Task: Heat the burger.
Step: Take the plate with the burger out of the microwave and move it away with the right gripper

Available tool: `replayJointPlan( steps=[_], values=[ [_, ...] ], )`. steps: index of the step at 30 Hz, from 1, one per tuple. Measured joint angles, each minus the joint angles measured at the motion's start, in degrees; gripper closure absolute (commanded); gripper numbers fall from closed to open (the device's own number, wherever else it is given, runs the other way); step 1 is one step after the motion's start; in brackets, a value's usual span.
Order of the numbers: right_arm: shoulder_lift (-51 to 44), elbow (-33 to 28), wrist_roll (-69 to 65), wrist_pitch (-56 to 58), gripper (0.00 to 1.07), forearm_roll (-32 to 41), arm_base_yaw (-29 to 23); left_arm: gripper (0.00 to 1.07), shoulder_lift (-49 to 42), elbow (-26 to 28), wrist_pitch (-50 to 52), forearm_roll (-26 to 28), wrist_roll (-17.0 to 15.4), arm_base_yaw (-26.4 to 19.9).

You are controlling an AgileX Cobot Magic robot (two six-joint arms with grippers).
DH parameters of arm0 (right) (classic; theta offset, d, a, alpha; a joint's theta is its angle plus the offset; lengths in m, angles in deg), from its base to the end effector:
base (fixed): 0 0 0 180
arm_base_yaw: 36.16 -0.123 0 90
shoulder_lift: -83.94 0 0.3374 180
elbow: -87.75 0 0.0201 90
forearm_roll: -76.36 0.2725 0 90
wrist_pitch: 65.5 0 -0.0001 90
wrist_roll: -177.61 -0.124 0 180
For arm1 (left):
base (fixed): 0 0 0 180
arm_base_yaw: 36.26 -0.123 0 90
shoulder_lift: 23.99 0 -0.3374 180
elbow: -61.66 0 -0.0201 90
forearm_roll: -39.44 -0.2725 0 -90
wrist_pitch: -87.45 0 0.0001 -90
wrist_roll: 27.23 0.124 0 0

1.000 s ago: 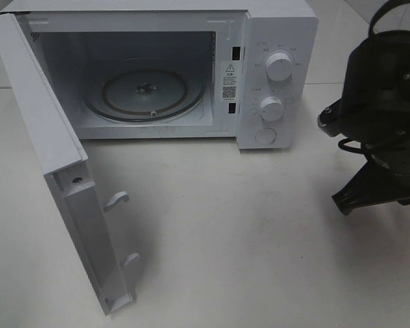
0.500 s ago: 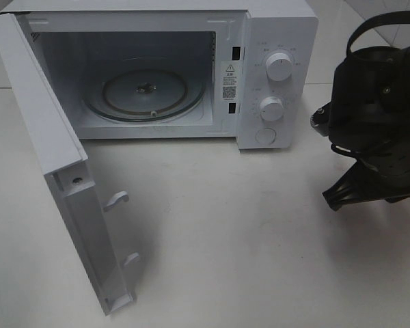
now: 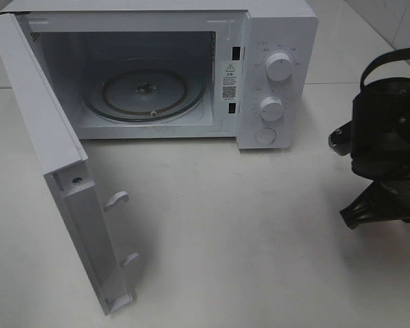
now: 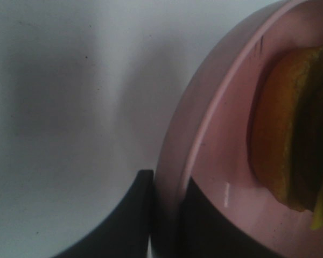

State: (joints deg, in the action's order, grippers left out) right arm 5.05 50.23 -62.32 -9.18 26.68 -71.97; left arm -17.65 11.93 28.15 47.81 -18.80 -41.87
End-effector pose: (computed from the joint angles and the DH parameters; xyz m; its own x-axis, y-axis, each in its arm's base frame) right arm 0.2532 0.0856 0.1672 -0.9381 -0.2476 -0.2420 -0.0613 0.8068 -0.5877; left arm -0.0075 -0.0163 0.2768 -0.4199 0.0306 -0.9070 0.0462 0.9989 0.0123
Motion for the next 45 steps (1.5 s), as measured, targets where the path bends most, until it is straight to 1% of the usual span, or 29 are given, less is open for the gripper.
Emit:
replayJointPlan(
  steps=[2,10,30,33,34,35,36,37,38,39,40,41,42,43,44,45],
  values=[
    [0.23,-1.03,-0.17,-1.26,1.03,-0.97,1.09,0.09,0.00,0.00,0.00,0.00,0.00,0.00],
    [3.50,-2.81,-3.09,-4.18,1.02,-2.46,1.49,0.09,0.00,0.00,0.00,0.00,0.00,0.00],
    [13.41,-2.81,-10.89,-11.17,1.02,-9.80,2.64,0.09,0.00,0.00,0.00,0.00,0.00,0.00],
    [15.01,-2.81,-11.80,-12.20,0.99,-10.66,3.15,0.09,0.00,0.00,0.00,0.00,0.00,0.00],
    [15.64,-2.81,-12.38,-12.38,0.97,-11.46,3.32,0.09,0.00,0.00,0.00,0.00,0.00,0.00],
    [15.64,-2.81,-12.38,-12.38,0.97,-11.46,3.32,0.09,0.00,0.00,0.00,0.00,0.00,0.00],
    [15.99,-2.81,-13.01,-12.26,0.93,-11.97,3.38,0.09,0.00,0.00,0.00,0.00,0.00,0.00],
    [15.99,-2.81,-13.01,-12.26,0.93,-11.97,3.38,0.09,0.00,0.00,0.00,0.00,0.00,0.00],
    [16.04,-2.75,-13.35,-12.15,0.90,-12.15,3.38,0.09,0.00,0.00,0.00,0.00,0.00,0.00],
    [16.04,-2.75,-13.41,-11.80,0.81,-12.55,3.38,0.09,0.00,0.00,0.00,0.00,0.00,0.00],
    [16.04,-2.75,-13.41,-11.80,0.81,-12.55,3.38,0.09,0.00,0.00,0.00,0.00,0.00,0.00],
    [16.04,-2.75,-13.41,-11.29,0.71,-12.55,3.44,0.09,0.00,0.00,0.00,0.00,0.00,0.00],
    [16.04,-2.75,-13.29,-11.29,0.66,-12.32,3.44,0.09,0.00,0.00,0.00,0.00,0.00,0.00],
    [16.04,-2.75,-13.29,-11.29,0.66,-12.32,3.44,0.09,0.00,0.00,0.00,0.00,0.00,0.00],
    [16.04,-2.75,-12.61,-11.06,0.57,-11.92,3.44,0.09,0.00,0.00,0.00,0.00,0.00,0.00],
    [15.99,-2.75,-12.26,-10.89,0.54,-11.80,3.44,0.09,0.00,0.00,0.00,0.00,0.00,0.00]
  ],
)
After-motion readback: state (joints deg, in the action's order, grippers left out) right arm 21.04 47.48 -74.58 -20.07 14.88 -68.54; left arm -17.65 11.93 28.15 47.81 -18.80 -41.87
